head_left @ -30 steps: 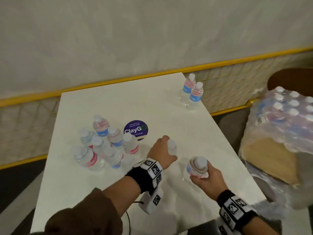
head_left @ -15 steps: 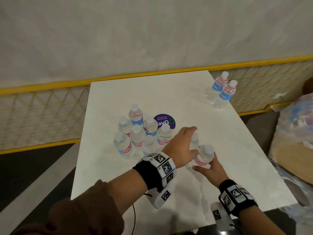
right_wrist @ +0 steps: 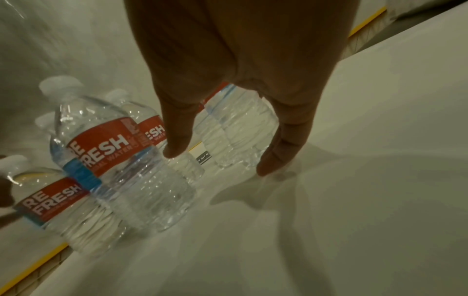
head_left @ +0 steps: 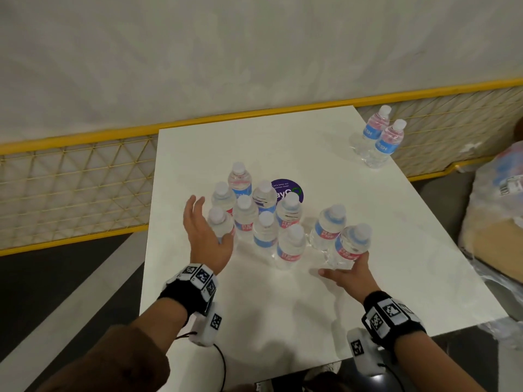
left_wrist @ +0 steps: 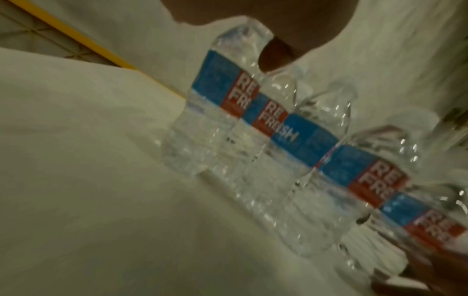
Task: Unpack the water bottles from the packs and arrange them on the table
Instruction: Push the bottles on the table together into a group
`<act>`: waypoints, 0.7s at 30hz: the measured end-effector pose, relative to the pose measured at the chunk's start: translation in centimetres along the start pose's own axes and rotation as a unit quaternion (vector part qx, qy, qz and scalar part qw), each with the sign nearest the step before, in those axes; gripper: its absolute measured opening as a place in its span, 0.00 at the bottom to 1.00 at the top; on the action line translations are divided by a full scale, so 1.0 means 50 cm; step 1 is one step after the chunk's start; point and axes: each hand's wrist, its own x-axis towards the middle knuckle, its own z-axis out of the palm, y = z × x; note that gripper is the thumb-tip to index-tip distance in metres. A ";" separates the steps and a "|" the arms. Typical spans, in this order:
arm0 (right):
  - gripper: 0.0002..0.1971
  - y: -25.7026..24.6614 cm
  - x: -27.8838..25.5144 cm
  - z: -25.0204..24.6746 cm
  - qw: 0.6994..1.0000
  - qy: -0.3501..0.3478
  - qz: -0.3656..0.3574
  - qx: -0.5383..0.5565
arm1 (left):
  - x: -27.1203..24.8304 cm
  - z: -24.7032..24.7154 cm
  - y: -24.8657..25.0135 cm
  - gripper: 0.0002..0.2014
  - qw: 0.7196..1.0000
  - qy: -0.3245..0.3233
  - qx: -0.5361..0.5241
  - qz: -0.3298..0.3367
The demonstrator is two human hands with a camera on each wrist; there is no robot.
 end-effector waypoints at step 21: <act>0.68 -0.072 0.039 0.048 0.991 -0.120 0.010 -0.053 | 0.010 0.148 -0.009 0.53 0.930 0.045 -0.045 -0.363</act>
